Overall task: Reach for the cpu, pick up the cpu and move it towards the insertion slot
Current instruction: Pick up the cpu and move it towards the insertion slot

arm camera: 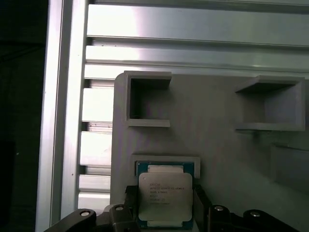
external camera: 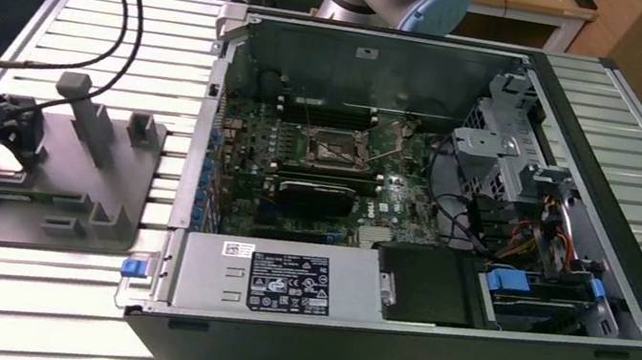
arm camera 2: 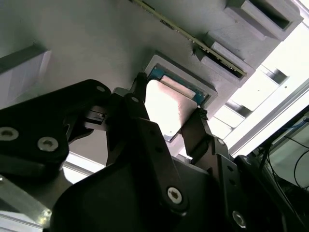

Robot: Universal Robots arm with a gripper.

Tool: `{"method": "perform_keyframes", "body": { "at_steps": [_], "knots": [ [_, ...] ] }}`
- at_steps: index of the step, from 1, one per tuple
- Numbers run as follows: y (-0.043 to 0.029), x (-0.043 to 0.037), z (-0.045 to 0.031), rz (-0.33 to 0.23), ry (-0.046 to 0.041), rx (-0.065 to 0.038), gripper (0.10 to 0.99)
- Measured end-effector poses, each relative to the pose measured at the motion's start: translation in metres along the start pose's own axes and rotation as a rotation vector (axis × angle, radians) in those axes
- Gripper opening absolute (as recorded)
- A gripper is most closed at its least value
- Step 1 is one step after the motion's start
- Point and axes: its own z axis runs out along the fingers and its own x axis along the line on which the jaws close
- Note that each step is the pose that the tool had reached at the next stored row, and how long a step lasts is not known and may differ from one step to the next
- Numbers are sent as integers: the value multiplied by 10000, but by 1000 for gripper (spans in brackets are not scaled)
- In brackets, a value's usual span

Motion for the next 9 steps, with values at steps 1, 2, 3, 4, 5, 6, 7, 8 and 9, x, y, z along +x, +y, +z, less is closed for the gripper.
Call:
{"method": "perform_keyframes", "body": {
  "at_steps": [1,2,3,4,5,6,7,8,9],
  "knots": [
    [1,0,-20,0,1,1,541],
    [2,0,-40,1,2,1,541],
    [2,0,-60,0,1,1,541],
    [3,-1,-81,0,0,1,541],
    [4,-1,-101,0,1,0,541],
    [5,-1,-120,0,1,1,541],
    [6,-1,-139,1,2,1,541],
    [7,-1,-158,0,2,1,541],
    [8,-1,-179,0,2,1,541]
  ]
}}
